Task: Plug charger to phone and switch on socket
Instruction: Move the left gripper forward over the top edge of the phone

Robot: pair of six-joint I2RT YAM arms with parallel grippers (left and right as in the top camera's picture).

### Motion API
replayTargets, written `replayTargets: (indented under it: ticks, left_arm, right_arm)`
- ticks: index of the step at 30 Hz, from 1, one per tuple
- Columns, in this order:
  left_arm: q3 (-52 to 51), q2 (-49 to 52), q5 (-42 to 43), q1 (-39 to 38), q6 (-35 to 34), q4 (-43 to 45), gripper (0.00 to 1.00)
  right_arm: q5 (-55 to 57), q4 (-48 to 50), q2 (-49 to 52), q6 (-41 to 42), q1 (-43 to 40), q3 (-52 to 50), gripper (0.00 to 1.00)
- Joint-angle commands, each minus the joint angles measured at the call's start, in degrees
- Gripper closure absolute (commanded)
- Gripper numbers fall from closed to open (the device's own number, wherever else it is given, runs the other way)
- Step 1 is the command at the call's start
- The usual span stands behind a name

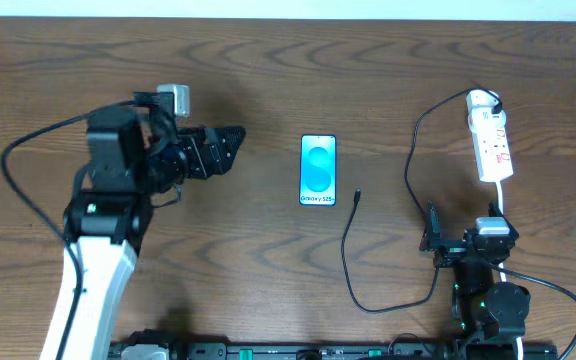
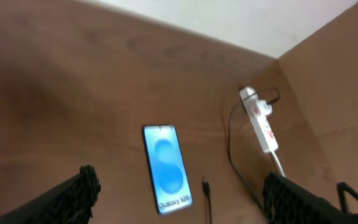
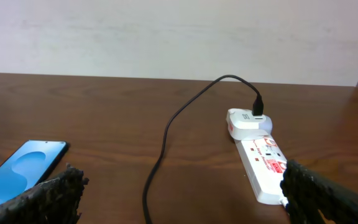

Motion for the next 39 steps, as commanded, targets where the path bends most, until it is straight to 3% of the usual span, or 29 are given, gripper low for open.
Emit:
replayTargets:
  ticks: [1, 7, 23, 27, 33, 39]
  left_arm:
    - [6.08, 3.02, -6.29, -1.99, -3.04, -6.73, 0.14]
    - [22.49, 11.30, -22.16, -8.07, -1.16, -26.32, 0.14]
    - [64.78, 44.46, -39.08, -21.62, -0.55, -60.30, 0.14]
    - [68.98, 50.14, -40.50, -22.03, -0.63, -61.61, 0.14]
    - [68.74, 55.32, -40.26, -22.53, -7.85, -53.72, 0.14]
    - [68.48, 58.25, -40.24, -23.76, -11.34, -53.24, 0.14]
  right_arm:
    - [0.46, -0.09, -0.28, 0.79, 0.85, -0.20, 0.01]
    - [0.46, -0.09, -0.28, 0.76, 0.85, -0.20, 0.01]
    - [0.46, -0.09, -0.28, 0.76, 0.85, -0.20, 0.01]
    - [0.46, -0.09, -0.28, 0.79, 0.85, -0.20, 0.01]
    - [0.46, -0.09, -0.28, 0.79, 0.85, -0.20, 0.01]
    - [0.46, -0.09, -0.28, 0.79, 0.85, -0.20, 0.01]
